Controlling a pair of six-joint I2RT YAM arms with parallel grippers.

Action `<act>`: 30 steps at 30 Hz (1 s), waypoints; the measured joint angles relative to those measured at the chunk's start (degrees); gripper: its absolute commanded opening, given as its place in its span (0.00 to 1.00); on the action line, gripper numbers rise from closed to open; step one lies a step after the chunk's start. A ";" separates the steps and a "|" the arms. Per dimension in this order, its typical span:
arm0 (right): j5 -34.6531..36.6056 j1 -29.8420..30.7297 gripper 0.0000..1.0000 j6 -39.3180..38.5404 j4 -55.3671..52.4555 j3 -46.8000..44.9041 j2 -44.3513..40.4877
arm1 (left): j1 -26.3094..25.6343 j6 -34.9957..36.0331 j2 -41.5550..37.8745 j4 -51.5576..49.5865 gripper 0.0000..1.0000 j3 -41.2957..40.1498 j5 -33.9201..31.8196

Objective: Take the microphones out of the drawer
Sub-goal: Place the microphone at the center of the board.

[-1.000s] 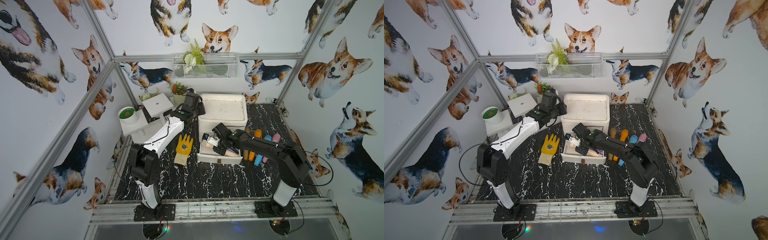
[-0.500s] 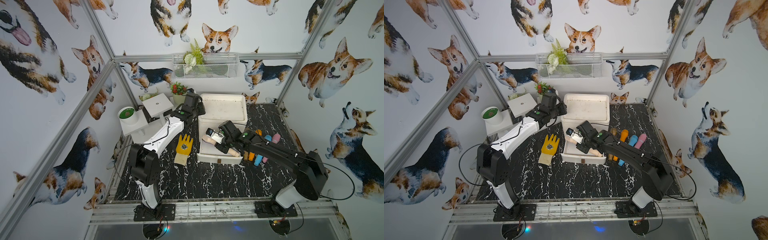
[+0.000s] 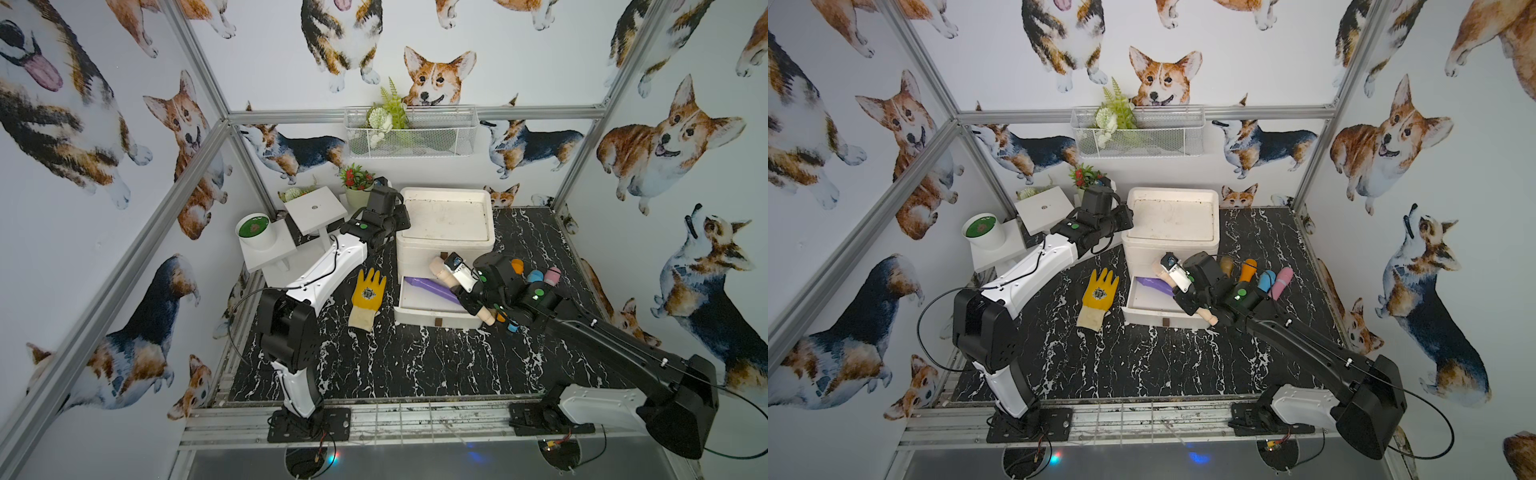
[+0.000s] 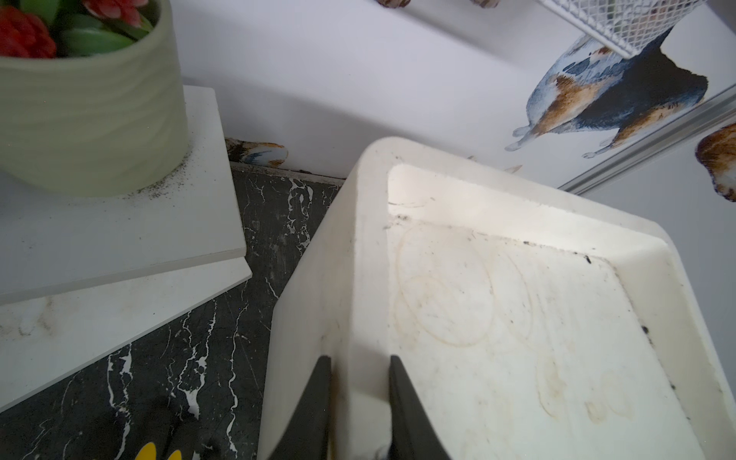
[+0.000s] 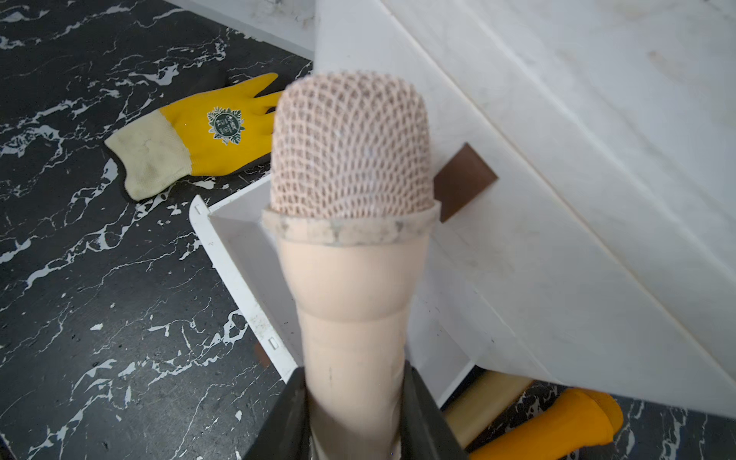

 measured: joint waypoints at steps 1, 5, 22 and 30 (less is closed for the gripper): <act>0.63 -0.63 0.00 1.27 -0.07 -0.85 -1.81 | 0.00 0.00 -0.04 0.02 0.14 -0.04 0.02; 3.87 -3.72 0.00 6.93 -0.09 -3.93 -9.49 | 0.04 0.02 -0.15 0.37 0.14 -0.31 0.17; 6.73 -34.97 0.00 20.24 -5.42 -8.72 -18.18 | 0.11 0.02 -0.46 1.42 0.14 -1.16 0.44; 4.39 -49.79 0.00 23.19 -6.21 -11.41 -10.84 | 0.13 0.02 -0.39 0.85 0.14 -0.66 0.61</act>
